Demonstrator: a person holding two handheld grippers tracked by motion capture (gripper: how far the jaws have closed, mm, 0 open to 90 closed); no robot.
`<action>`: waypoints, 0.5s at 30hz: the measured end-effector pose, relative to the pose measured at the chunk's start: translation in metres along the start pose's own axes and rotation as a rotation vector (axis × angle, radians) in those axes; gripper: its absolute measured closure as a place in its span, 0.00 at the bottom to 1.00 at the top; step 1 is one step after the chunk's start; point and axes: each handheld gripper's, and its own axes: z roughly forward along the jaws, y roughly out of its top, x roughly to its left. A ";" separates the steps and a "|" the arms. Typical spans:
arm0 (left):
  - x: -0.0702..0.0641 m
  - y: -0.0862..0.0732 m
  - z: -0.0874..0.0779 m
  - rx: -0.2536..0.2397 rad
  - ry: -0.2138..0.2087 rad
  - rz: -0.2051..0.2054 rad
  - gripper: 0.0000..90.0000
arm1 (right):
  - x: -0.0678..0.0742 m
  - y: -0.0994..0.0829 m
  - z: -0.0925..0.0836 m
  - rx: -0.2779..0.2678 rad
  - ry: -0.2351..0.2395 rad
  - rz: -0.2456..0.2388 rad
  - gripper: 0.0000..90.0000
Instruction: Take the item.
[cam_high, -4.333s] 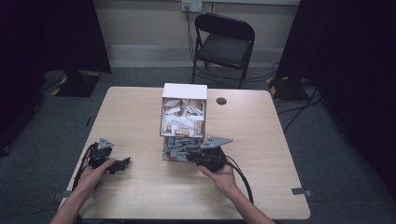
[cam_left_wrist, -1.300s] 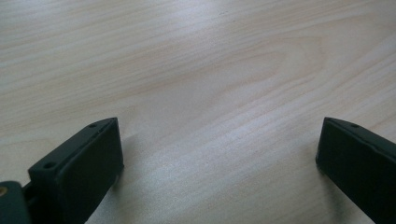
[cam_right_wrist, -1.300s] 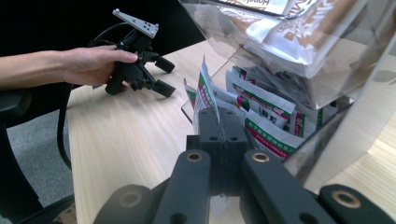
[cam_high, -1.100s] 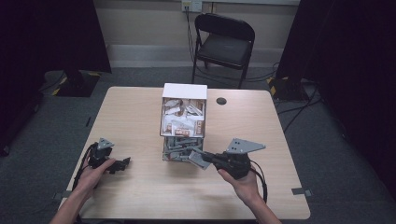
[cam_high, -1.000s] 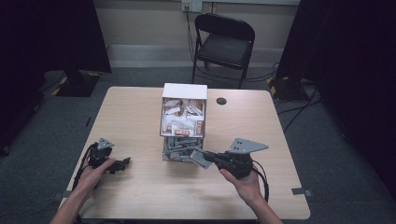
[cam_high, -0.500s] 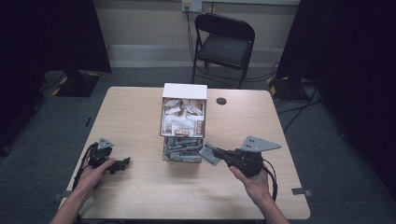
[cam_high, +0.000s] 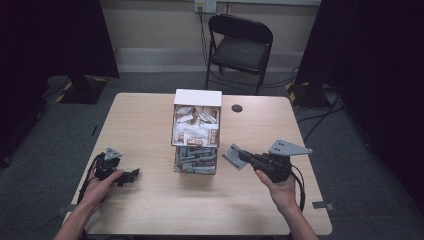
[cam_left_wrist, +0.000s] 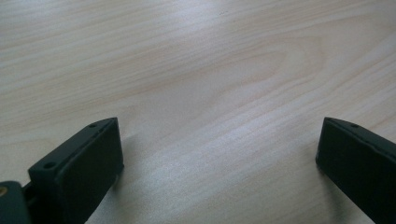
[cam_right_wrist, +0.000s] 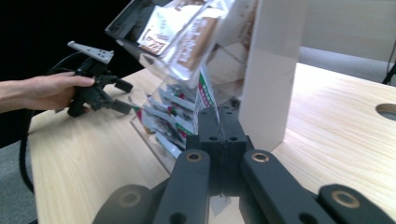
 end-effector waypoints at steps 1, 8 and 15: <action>0.000 0.000 0.000 0.000 0.000 0.000 0.00 | 0.000 0.000 0.000 0.000 0.000 0.000 1.00; 0.000 0.000 0.000 0.000 0.000 0.000 0.00 | -0.013 0.000 0.005 0.003 -0.022 0.017 1.00; 0.000 0.000 0.000 0.000 0.000 0.000 0.00 | -0.023 0.003 0.013 0.016 -0.039 0.020 1.00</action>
